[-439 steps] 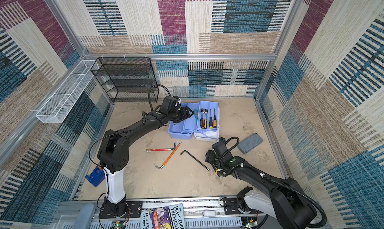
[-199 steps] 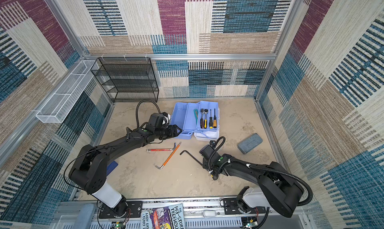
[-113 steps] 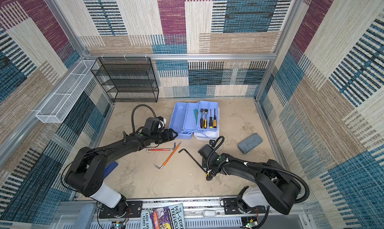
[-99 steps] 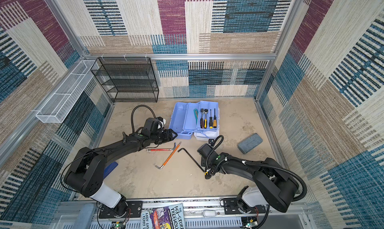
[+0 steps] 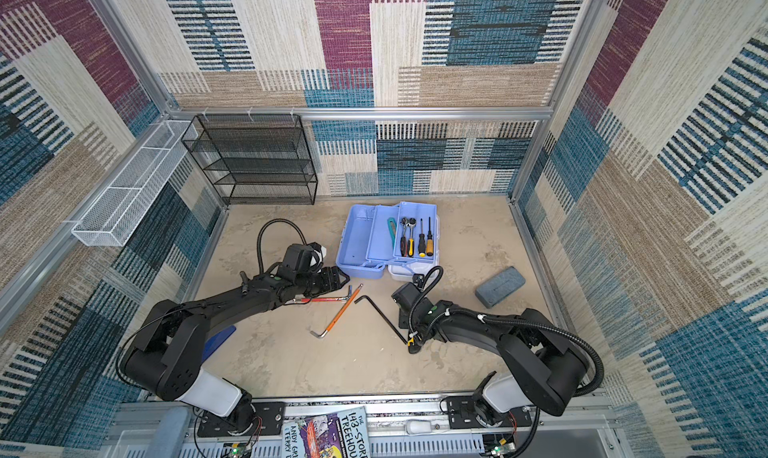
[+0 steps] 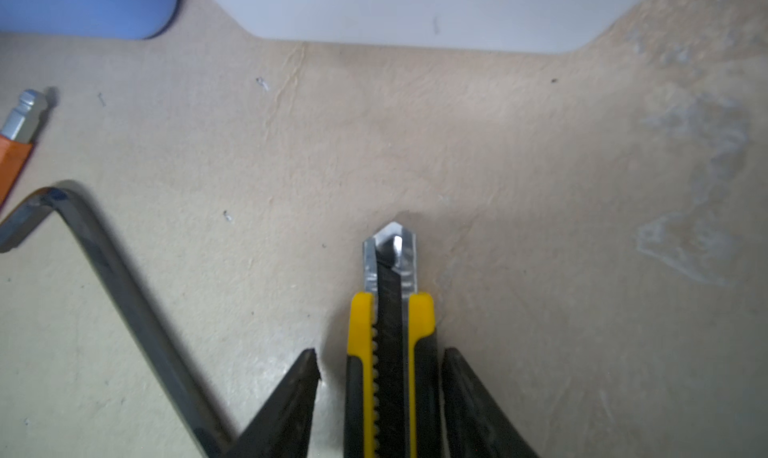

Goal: Pack the tool kit
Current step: 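Grasp the yellow-black utility knife with right while left withdraws from the tray, then lift and carry the yellow-black knife over the top tray with the right gripper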

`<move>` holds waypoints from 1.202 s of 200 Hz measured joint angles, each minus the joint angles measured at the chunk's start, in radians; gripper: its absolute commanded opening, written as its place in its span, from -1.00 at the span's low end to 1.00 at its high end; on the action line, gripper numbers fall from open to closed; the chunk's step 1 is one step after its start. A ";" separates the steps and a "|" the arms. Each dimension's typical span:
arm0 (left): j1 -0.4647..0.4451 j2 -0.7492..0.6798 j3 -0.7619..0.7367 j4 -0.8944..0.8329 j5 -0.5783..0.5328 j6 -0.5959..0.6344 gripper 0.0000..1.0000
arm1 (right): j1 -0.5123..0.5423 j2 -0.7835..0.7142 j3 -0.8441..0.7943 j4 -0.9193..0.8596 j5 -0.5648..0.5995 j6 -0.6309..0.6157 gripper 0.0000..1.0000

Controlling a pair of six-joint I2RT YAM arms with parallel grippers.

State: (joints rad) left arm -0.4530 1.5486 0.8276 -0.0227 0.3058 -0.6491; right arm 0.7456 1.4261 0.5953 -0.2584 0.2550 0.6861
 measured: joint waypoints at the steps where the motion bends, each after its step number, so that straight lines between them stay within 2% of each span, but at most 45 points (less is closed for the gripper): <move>1: 0.000 -0.001 -0.001 0.000 0.000 0.000 0.49 | 0.000 -0.001 -0.001 0.001 0.000 0.000 0.02; 33: -0.001 -0.042 -0.029 -0.005 -0.011 0.016 0.48 | 0.024 -0.026 -0.026 0.002 0.001 -0.004 0.00; 136: 0.000 -0.079 -0.052 -0.053 -0.041 0.046 0.49 | 0.054 0.010 0.008 -0.056 0.053 -0.005 -0.54; 172: 0.000 -0.092 -0.059 -0.060 -0.051 0.050 0.50 | 0.053 -0.038 0.021 -0.127 0.018 -0.004 -0.55; 240: 0.006 -0.096 -0.057 -0.064 -0.092 0.058 0.51 | 0.044 -0.252 0.114 -0.149 0.014 -0.063 -0.56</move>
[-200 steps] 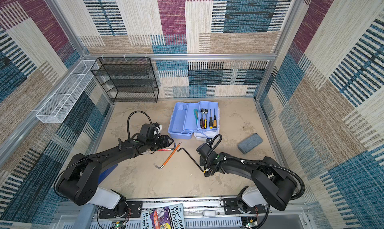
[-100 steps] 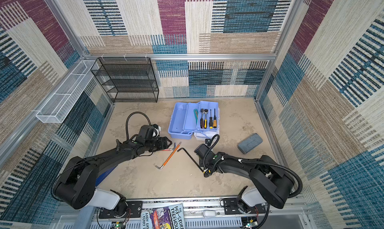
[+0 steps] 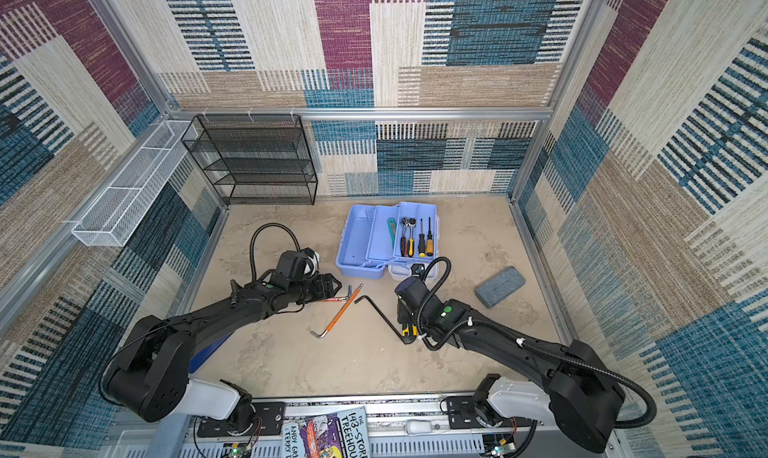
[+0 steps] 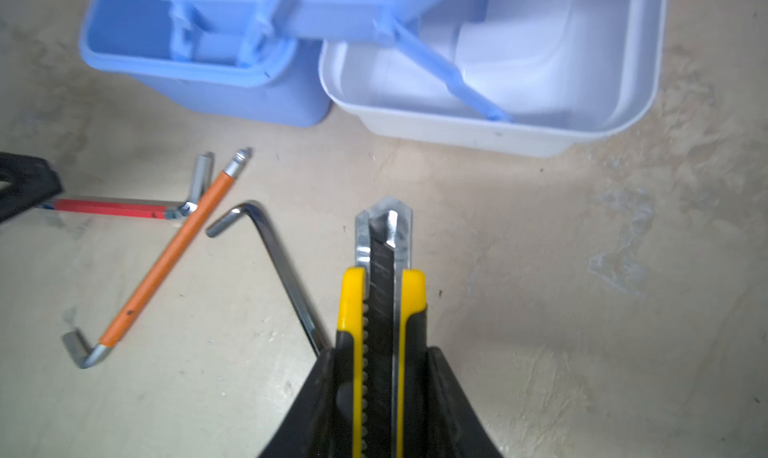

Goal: Pack the tool kit
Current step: 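Lift and carry the yellow-black knife over the top tray with the right gripper, then lower the knife into the top tray and open the right gripper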

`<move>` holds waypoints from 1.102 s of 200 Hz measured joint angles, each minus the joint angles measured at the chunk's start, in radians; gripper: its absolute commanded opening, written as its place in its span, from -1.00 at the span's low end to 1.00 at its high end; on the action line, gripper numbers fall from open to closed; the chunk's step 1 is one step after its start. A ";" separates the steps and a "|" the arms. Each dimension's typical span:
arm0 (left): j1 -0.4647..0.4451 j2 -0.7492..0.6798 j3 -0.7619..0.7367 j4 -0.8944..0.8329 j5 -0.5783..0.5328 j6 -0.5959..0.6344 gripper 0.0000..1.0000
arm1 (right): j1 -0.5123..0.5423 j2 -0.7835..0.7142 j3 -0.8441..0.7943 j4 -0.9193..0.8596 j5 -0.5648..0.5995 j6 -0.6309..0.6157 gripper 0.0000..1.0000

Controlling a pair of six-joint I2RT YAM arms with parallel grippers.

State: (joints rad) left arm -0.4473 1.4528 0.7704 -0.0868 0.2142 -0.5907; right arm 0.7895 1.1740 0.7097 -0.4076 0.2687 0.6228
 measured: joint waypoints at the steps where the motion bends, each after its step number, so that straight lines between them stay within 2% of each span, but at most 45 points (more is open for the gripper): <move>1: 0.000 0.000 0.000 0.000 0.000 0.000 0.51 | 0.000 -0.001 0.002 0.000 0.000 0.000 -0.55; 48: 0.020 0.006 0.012 0.000 -0.019 0.016 0.60 | -0.013 0.049 0.159 0.022 -0.026 -0.087 -0.55; 93: 0.035 0.031 0.052 -0.008 -0.032 0.023 0.62 | -0.119 0.174 0.338 0.060 -0.080 -0.191 -0.55; 156: 0.044 0.087 0.099 -0.012 -0.027 0.026 0.62 | -0.255 0.480 0.626 0.114 -0.185 -0.282 -0.56; 220: 0.046 0.094 0.118 -0.029 -0.025 0.026 0.62 | -0.291 0.758 0.861 0.113 -0.244 -0.298 -0.57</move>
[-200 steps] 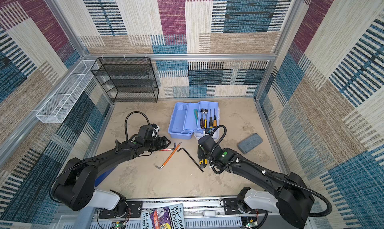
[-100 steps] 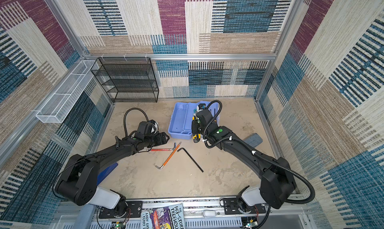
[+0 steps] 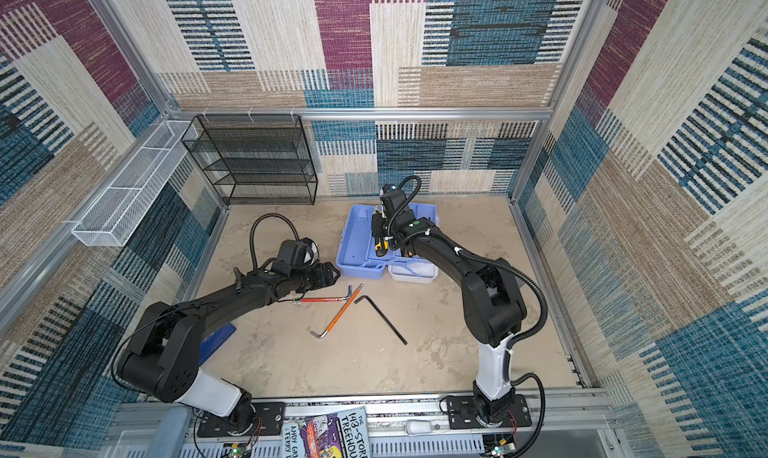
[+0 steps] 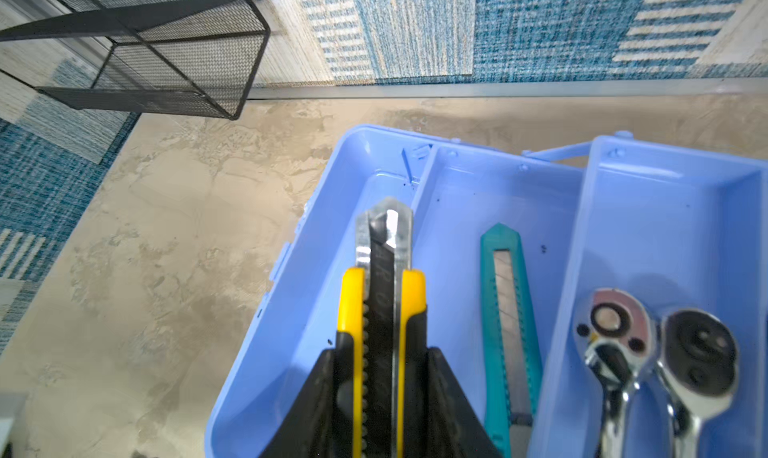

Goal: Pack the tool kit
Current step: 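Lower the knife into the top tray and open the right gripper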

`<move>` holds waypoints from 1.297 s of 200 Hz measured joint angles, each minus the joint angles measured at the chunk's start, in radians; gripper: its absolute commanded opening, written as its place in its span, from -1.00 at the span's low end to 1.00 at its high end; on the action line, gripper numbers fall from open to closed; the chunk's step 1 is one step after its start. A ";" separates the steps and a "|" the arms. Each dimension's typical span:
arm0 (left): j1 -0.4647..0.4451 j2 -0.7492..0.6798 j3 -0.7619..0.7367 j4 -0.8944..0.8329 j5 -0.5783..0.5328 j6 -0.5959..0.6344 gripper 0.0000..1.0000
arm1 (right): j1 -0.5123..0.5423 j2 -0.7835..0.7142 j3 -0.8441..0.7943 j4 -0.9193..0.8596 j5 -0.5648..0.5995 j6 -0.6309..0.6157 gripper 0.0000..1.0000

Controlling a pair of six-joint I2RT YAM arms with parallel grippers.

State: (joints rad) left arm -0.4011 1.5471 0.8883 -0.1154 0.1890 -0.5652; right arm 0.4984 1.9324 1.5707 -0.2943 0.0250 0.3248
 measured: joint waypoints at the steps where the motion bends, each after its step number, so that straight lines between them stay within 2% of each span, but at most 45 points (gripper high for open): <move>1: 0.000 0.000 0.000 0.000 0.000 0.000 0.62 | 0.000 0.002 0.002 0.000 0.000 0.000 -0.57; 55: 0.008 0.017 0.037 -0.001 -0.002 0.000 0.61 | -0.009 0.090 0.064 -0.021 0.011 0.000 -0.53; 80: 0.011 0.042 0.072 -0.003 -0.002 0.004 0.60 | -0.015 0.111 0.082 -0.029 0.012 0.000 -0.38; 122: 0.020 0.122 0.175 -0.024 -0.003 0.027 0.58 | -0.017 0.130 0.091 -0.036 0.013 0.000 -0.26; 150: 0.035 0.195 0.263 -0.053 -0.004 0.050 0.54 | -0.015 0.131 0.091 -0.033 0.012 0.000 -0.05; 166: 0.041 0.241 0.313 -0.063 -0.003 0.062 0.49 | -0.016 0.131 0.092 -0.026 0.012 0.000 0.13; 186: 0.041 0.295 0.368 -0.089 0.001 0.073 0.44 | -0.016 0.130 0.093 -0.015 0.011 -0.004 0.24; 228: 0.043 0.356 0.430 -0.116 0.027 0.093 0.32 | -0.017 0.117 0.092 -0.019 0.011 -0.003 0.30; 259: 0.043 0.391 0.466 -0.135 0.055 0.093 0.06 | -0.017 0.099 0.077 -0.021 0.010 -0.004 0.32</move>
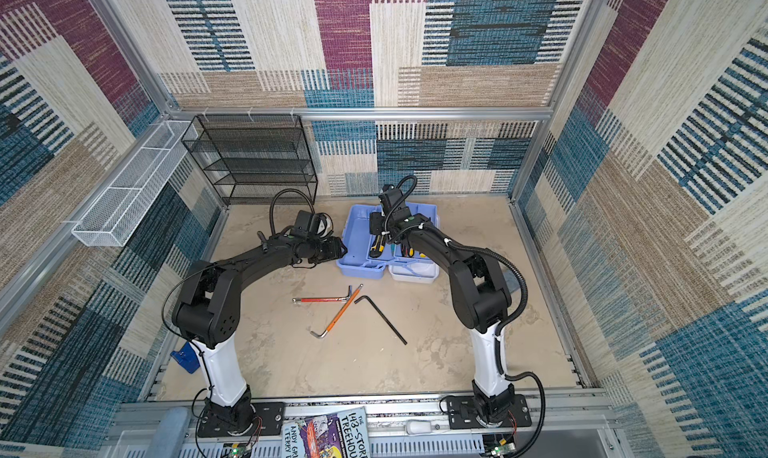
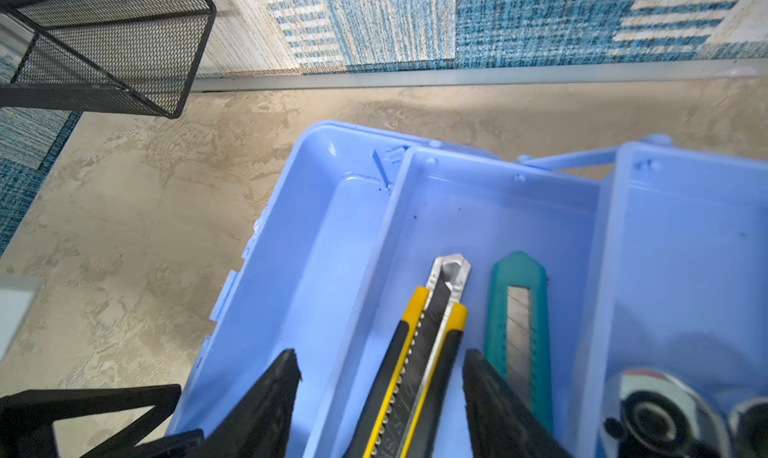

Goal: Pack the tool kit
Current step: 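Lower the knife into the top tray and open the right gripper, then move the right gripper back to the black hex key and grasp it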

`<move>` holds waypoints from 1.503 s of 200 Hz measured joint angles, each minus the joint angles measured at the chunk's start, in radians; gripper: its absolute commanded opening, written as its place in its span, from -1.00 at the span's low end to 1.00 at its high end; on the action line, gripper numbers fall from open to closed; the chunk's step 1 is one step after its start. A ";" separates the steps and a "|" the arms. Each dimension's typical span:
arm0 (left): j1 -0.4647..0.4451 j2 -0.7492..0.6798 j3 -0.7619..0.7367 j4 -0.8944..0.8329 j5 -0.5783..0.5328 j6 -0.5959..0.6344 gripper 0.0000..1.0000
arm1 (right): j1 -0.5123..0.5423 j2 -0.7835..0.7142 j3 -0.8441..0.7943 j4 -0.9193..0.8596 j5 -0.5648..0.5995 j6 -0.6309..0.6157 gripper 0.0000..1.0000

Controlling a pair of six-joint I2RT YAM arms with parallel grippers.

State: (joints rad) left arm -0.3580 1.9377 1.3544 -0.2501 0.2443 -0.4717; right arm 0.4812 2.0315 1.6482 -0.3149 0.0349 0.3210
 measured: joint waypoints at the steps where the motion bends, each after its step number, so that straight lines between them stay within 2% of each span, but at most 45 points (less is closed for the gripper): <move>1: 0.000 0.000 0.001 0.000 0.000 0.000 0.05 | 0.000 0.000 0.000 0.000 0.000 0.000 0.31; 21: 0.000 0.013 0.010 -0.001 0.026 0.000 -0.12 | 0.000 -0.020 -0.022 0.000 -0.002 0.000 0.33; 64: -0.029 0.000 -0.003 -0.001 0.054 -0.006 -0.27 | 0.000 -0.070 -0.070 0.010 -0.008 -0.008 0.34; 115: -0.074 -0.004 -0.021 0.008 0.077 -0.031 -0.29 | 0.000 -0.149 -0.164 0.022 -0.008 -0.015 0.35; 185: -0.161 -0.024 -0.065 0.051 0.096 -0.071 -0.28 | 0.000 -0.371 -0.352 0.101 0.002 -0.065 0.45; 211: -0.175 -0.047 -0.089 0.068 0.106 -0.084 -0.13 | 0.000 -0.447 -0.432 0.116 0.010 -0.087 0.47; 258: -0.167 -0.147 -0.150 0.089 0.124 -0.094 0.38 | 0.006 -0.626 -0.651 0.157 -0.011 -0.133 0.35; 300: -0.130 -0.283 -0.285 0.094 0.075 -0.090 0.67 | 0.101 -0.827 -0.878 0.166 -0.034 -0.179 0.20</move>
State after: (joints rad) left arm -0.4881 1.6550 1.0698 -0.1562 0.3195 -0.5617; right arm 0.5823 1.2041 0.7704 -0.1486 0.0006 0.1417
